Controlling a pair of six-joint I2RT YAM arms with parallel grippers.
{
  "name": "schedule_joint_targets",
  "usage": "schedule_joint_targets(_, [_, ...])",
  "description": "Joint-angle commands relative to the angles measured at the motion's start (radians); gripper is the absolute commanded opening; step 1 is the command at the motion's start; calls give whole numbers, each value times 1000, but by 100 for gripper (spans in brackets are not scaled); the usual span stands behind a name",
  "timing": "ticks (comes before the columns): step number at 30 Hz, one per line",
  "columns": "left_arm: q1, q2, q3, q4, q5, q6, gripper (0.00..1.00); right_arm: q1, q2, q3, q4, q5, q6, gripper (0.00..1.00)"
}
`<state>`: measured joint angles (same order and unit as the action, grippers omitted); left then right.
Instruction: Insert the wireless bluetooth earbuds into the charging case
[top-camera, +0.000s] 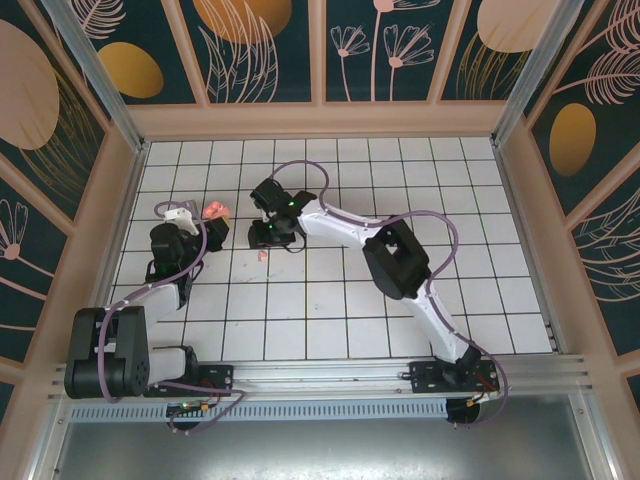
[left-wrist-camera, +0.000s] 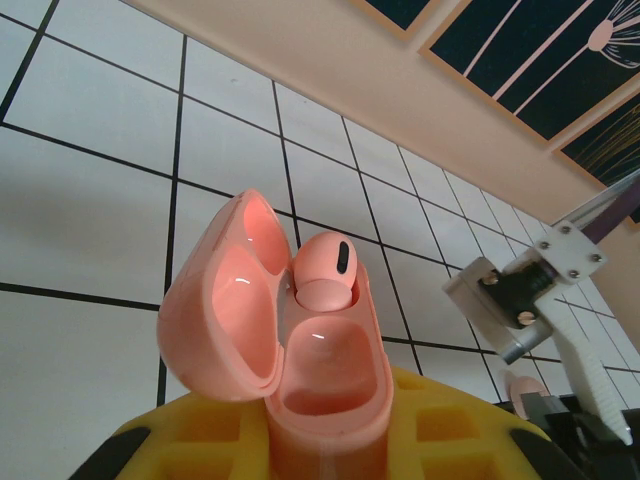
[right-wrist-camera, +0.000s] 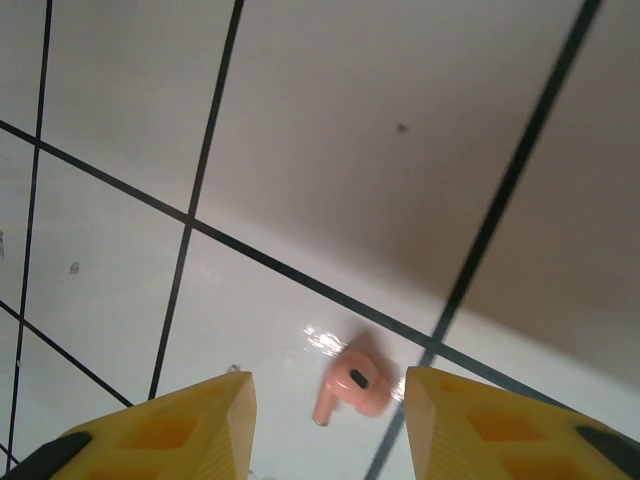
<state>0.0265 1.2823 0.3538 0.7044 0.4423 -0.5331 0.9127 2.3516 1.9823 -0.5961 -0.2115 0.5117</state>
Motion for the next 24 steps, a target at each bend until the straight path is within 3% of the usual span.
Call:
schedule_joint_targets(1, [7, -16, 10, 14, -1, 0, 20, 12, 47, 72, -78, 2, 2, 43])
schedule_joint_targets(24, [8, -3, 17, 29, 6, -10, 19, 20, 107, 97, -119, 88, -2, 33])
